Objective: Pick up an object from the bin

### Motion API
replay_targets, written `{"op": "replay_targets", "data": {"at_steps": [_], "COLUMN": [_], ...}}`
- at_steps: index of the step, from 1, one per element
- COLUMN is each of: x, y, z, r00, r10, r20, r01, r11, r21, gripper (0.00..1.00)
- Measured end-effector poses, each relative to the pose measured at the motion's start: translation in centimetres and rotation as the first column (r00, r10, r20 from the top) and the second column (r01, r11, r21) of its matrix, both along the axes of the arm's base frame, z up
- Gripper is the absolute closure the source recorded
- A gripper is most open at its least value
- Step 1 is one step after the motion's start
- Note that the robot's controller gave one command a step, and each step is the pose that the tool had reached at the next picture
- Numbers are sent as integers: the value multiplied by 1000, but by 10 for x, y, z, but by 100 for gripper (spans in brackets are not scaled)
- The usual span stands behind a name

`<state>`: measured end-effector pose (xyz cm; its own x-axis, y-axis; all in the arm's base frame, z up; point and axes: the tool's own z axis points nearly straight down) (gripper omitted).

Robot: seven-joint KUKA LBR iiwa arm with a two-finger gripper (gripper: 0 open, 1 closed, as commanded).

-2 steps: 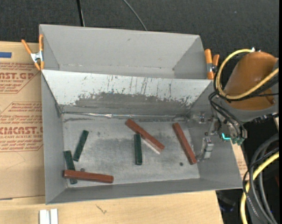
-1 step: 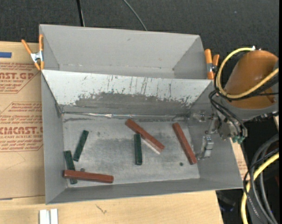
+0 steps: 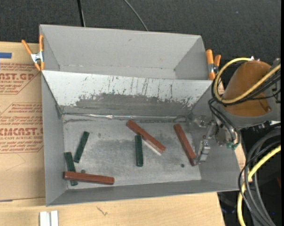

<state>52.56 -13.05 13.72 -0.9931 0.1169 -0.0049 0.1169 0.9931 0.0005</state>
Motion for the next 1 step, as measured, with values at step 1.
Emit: {"op": "replay_targets", "data": {"at_steps": [1], "x": [48], "y": [83], "z": [9], "r00": [967], "r10": [253], "r20": [-3], "r01": [-253], "r11": [967], "r21": [0], "gripper": [0]}}
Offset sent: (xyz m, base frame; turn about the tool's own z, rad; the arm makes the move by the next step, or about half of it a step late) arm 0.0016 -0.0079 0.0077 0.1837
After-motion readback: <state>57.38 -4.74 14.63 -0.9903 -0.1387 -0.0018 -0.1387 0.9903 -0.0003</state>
